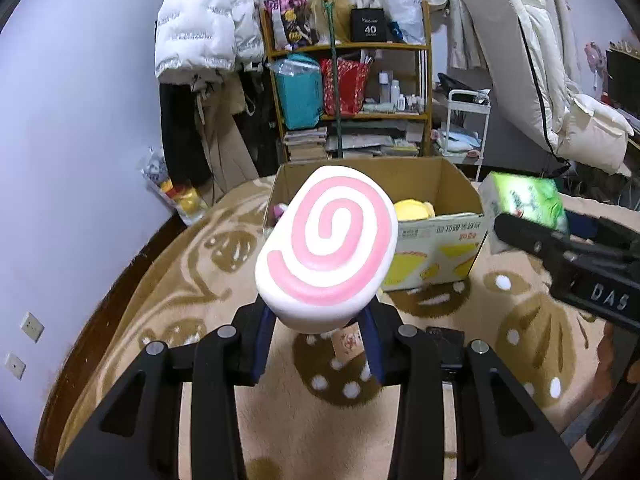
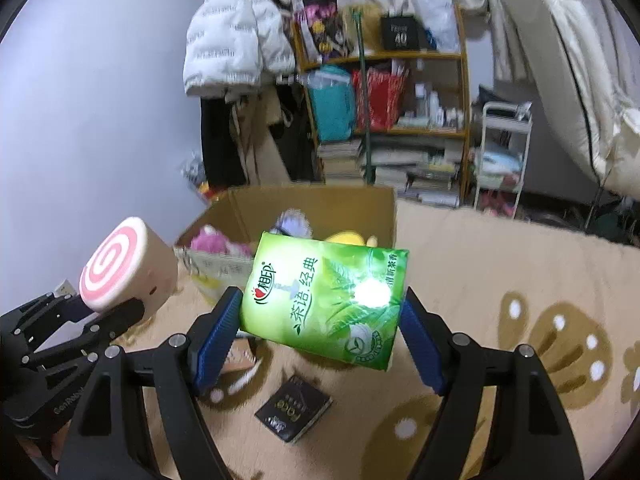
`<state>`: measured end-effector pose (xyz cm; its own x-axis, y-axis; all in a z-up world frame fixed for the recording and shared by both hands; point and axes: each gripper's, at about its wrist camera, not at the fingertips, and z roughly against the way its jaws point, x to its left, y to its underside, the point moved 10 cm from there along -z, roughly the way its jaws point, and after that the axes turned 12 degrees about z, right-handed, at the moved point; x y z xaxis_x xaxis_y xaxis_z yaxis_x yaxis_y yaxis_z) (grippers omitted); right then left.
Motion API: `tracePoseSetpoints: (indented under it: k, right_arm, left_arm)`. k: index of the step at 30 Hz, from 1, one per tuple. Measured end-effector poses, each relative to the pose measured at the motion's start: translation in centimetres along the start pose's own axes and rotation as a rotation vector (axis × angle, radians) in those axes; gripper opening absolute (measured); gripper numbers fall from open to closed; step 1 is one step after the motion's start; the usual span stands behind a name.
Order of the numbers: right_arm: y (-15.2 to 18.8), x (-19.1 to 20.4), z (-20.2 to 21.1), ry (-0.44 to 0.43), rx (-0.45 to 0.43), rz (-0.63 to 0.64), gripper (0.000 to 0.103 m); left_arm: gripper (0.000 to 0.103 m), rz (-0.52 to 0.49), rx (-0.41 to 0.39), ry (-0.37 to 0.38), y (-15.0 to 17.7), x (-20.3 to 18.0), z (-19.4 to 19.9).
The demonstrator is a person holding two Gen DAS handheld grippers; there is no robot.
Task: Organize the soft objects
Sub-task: 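Carry the tissue pack over the box with the right tool while the left carries the cushion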
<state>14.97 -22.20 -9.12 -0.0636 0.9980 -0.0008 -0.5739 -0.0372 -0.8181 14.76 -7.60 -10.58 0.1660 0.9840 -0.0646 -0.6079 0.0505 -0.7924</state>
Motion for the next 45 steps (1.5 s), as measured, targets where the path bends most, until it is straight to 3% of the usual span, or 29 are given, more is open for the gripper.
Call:
tracePoseSetpoints:
  k: [11, 30, 37, 45]
  right_arm:
    - [-2.8, 0.3, 1.5, 0.033, -0.117, 0.045, 0.081]
    - [-5.2, -0.9, -1.1, 0.079, -0.150, 0.061, 0.081]
    - [-6.6, -1.7, -2.0, 0.069, -0.190, 0.090, 0.081]
    - [-6.6, -2.1, -4.1, 0.061, -0.165, 0.098, 0.081]
  left_arm:
    - [0.037, 0.044, -0.069, -0.010, -2.2, 1.3, -0.1]
    - [0.038, -0.025, -0.164, -0.010, -5.5, -0.3, -1.5]
    - [0.038, -0.047, -0.183, -0.010, -7.5, -1.1, -3.5]
    - [0.039, -0.059, -0.169, 0.003, -7.9, -1.7, -5.9]
